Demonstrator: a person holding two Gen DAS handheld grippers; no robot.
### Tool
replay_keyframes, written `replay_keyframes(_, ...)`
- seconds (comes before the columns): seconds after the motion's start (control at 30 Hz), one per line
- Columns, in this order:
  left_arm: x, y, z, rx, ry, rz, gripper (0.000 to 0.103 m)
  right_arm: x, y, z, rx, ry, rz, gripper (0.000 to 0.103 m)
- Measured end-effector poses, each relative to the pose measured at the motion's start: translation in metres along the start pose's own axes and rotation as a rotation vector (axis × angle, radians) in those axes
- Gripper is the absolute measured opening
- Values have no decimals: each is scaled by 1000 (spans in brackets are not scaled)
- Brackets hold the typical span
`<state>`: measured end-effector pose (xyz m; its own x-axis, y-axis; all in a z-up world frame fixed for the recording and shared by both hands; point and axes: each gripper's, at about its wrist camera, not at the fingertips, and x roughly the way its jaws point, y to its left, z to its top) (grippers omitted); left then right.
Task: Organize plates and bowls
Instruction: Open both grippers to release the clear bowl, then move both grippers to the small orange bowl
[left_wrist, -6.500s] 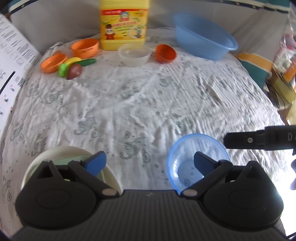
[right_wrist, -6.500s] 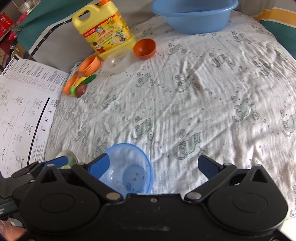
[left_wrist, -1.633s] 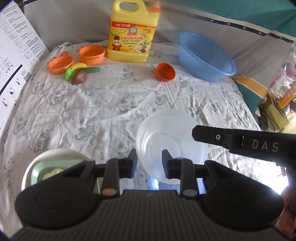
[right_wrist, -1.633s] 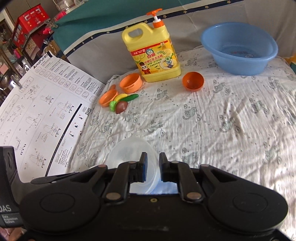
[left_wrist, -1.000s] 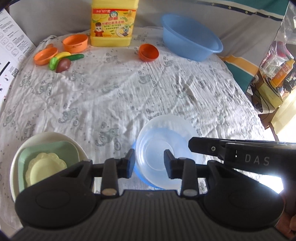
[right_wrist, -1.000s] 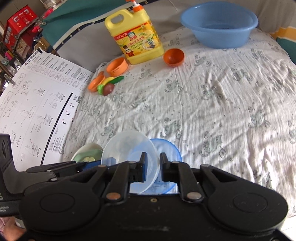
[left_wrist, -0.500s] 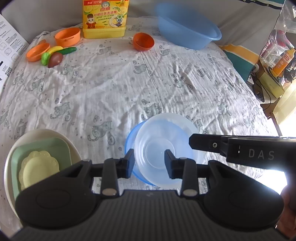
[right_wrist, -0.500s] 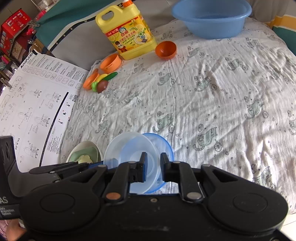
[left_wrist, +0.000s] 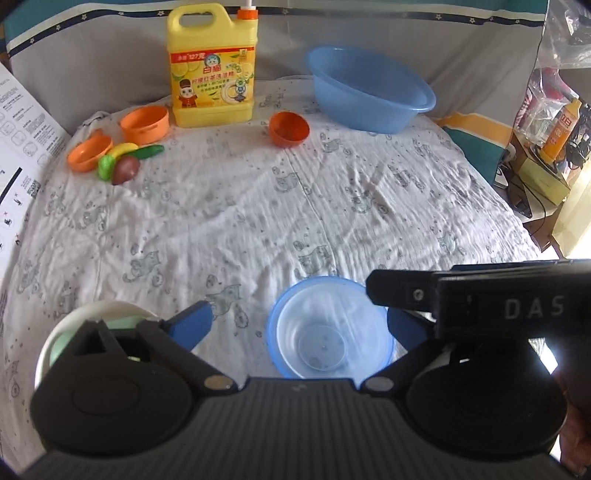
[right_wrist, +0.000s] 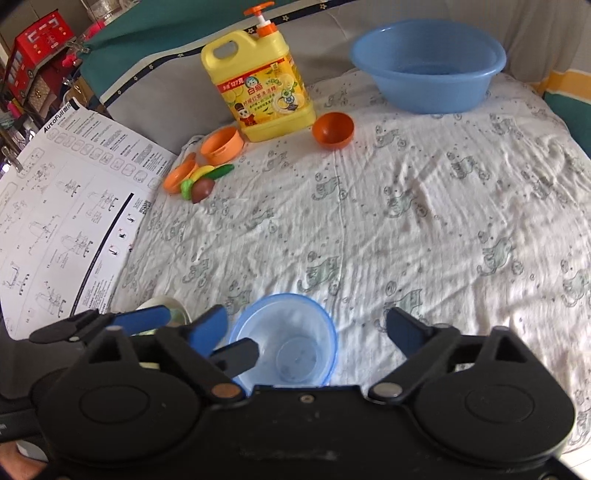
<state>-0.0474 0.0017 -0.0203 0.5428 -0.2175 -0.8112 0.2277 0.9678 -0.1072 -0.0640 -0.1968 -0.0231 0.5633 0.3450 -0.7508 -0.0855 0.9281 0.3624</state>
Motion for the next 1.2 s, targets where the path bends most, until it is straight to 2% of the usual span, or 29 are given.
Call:
replay_keyframes(0.13, 3, 8, -1, -21, 13, 4, 103, 3, -2, 2, -2, 3, -17, 103)
replay_keyframes(0.7, 14, 36, 11, -103, 24, -5, 103, 16, 1, 19, -8, 15, -66, 103)
replay_keyframes(1.2, 33, 54, 50, -113, 25, 38, 103, 36, -7, 52, 12, 13, -80, 103)
